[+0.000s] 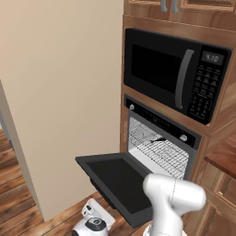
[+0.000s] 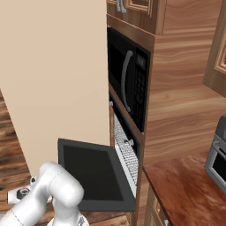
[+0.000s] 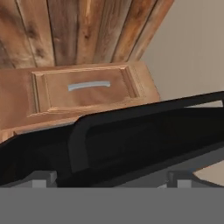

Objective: Place the fish on the top rack of the oven, and slide the tray back inside. Close the oven door.

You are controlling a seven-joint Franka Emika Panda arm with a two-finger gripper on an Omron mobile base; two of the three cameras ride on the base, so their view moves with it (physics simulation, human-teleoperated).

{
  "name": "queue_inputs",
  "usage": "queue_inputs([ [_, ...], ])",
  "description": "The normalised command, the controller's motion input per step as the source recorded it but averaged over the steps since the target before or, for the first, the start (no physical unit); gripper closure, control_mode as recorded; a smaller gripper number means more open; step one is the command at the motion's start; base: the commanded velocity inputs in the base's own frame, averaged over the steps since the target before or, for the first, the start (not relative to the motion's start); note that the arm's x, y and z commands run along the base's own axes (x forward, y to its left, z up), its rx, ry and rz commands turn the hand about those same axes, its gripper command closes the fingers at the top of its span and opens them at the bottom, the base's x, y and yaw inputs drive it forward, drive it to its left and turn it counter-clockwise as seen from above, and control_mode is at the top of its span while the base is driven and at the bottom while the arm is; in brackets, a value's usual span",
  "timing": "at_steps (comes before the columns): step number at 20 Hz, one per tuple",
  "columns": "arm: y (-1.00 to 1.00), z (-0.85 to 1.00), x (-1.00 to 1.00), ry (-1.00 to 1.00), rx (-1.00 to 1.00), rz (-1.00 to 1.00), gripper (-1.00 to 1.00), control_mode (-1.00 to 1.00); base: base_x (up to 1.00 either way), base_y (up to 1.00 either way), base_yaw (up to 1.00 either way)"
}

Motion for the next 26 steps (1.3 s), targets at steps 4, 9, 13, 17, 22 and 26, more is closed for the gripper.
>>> queue_inputs([
  [4, 0.02, -0.59, 0.44, 0.0, -0.02, -0.11, -1.0, -1.0, 0.0, 0.0, 0.0],
  [9, 0.09, -0.81, 0.59, 0.0, -0.06, -0.14, -1.0, -1.0, 0.0, 0.0, 0.0],
  [13, 0.19, -1.0, 0.73, 0.0, -0.13, -0.14, -1.0, -1.0, 0.0, 0.0, 0.0],
  [17, 0.18, -1.0, 0.83, 0.0, -0.19, -0.14, -1.0, -1.0, 0.0, 0.0, 0.0],
  [22, -0.12, -0.79, 0.33, -0.21, -0.21, -0.24, -1.0, -1.0, 0.0, 0.0, 0.0],
  [26, -0.65, -0.13, 0.0, -0.29, -0.25, -0.34, -1.0, -1.0, 0.0, 0.0, 0.0],
])
